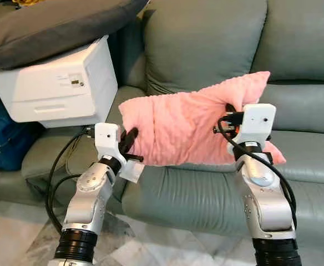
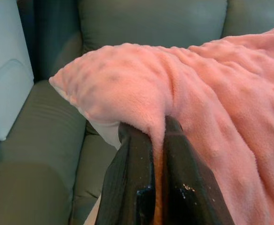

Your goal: Move the pillow to the sofa

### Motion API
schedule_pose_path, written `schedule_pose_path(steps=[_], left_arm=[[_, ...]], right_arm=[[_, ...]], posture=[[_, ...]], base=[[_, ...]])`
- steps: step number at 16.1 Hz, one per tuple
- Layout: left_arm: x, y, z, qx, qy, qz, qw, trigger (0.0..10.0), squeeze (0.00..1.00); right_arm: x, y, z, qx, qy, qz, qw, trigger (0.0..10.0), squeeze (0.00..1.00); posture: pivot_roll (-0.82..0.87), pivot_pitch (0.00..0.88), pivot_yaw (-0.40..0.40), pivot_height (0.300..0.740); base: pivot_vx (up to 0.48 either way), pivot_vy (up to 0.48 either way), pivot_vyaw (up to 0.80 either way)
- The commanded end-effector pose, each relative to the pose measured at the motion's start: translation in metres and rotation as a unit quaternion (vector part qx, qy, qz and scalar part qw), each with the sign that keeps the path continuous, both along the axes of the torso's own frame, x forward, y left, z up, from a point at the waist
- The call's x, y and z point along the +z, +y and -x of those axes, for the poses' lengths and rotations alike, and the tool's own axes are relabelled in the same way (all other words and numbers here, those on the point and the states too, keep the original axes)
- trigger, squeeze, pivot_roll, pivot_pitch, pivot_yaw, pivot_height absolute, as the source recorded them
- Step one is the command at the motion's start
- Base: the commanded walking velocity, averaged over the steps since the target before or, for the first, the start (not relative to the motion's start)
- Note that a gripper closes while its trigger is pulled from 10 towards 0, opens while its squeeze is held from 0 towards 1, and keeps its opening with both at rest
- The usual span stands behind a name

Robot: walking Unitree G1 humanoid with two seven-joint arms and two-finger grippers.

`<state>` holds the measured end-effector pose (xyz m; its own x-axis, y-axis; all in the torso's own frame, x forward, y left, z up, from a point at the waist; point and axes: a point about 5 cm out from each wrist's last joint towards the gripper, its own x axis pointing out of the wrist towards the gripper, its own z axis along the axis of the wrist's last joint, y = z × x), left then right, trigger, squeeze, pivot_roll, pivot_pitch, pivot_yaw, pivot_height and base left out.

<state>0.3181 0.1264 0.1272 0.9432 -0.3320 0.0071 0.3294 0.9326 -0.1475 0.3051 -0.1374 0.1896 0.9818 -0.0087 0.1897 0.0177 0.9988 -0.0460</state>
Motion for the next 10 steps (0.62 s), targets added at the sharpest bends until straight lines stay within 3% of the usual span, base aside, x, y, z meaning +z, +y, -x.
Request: schedule_pose_path(steps=[1,10], left_arm=[[0.0066,-0.0013,-0.0009,-0.007,-0.012,0.000,1.000,10.0,0.00],[0.0077,-0.0016,-0.0003,-0.004,-0.018,0.001,1.000,10.0,0.00]], right_arm=[[0.0086,0.0008,0.0013,0.004,-0.019,0.000,1.000,10.0,0.00],[0.0086,0.0013,0.0011,0.005,-0.018,0.001,1.000,10.0,0.00]], posture=[[-0.20,0.000,0.085,0.740],[-0.20,0.000,0.085,0.740]], base=[[0.322,0.000,0.00],[0.287,0.000,0.00]])
